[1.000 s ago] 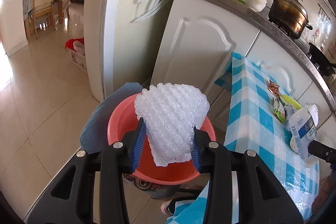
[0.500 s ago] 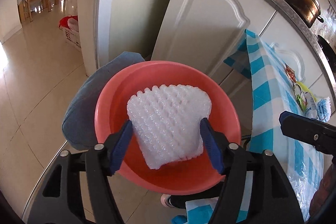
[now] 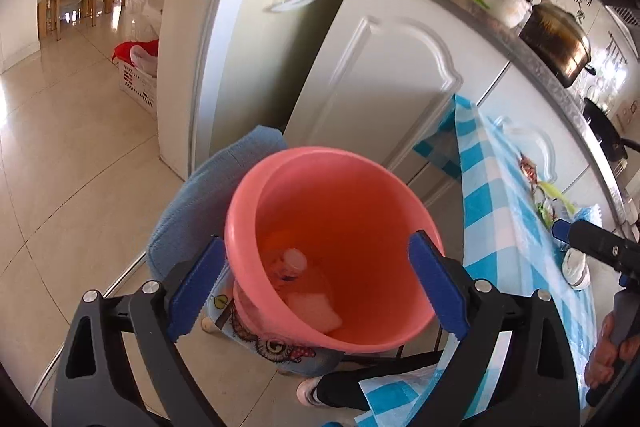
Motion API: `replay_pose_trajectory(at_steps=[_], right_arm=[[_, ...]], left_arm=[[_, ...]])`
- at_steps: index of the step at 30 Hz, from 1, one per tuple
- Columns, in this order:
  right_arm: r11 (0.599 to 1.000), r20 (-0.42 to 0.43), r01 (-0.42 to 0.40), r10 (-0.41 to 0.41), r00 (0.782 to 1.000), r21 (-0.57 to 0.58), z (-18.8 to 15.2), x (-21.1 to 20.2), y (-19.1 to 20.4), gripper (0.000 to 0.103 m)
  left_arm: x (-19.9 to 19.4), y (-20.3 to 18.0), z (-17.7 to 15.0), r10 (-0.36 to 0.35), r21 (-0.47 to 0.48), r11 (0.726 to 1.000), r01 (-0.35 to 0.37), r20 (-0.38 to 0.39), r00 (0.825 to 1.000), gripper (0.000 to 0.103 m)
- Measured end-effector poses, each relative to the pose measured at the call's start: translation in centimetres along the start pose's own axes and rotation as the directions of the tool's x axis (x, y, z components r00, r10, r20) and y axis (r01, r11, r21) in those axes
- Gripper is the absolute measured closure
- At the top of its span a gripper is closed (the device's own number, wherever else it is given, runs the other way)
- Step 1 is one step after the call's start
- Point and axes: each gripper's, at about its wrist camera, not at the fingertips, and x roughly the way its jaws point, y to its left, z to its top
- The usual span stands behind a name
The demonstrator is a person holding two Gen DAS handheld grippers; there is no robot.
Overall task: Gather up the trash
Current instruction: 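Carry the foam net and bottle to the red bucket and release both, then return to the table and grasp the rolled white tissue with the left tool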
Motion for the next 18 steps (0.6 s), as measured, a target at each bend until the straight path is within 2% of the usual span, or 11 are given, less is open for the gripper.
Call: replay_pose_trajectory(at_steps=[3, 8, 13, 18], right_arm=[[1.000, 0.027, 0.001, -0.002, 1.000, 0.019, 0.3, -1.5, -1.0, 0.012], [0.997, 0.081, -0.020, 0.014, 0.997, 0.076, 0.8, -4.4, -3.4, 0.012], [0.991, 0.208, -0.022, -0.007, 0.978, 0.133, 0.3, -9.3, -6.2, 0.011], [0.980, 0.355, -0.006, -0.067, 0.933, 0.199, -0.5, -15.1, -9.5, 0.009]], left_arm=[[-1.8, 0.9, -0.6, -0.031, -0.049, 0.998, 0.034, 0.063, 0.998, 0.010], [-2.9, 1.7, -1.4, -0.047, -0.138, 0.989, 0.059, 0.089, 0.995, 0.010], [-4.1, -0.1, -1.5, -0.027, -0.091, 0.995, 0.037, 0.111, 0.993, 0.009], [-5.4, -3.4, -1.4, 0.014, -0.004, 1.000, -0.014, 0.116, 0.993, 0.009]])
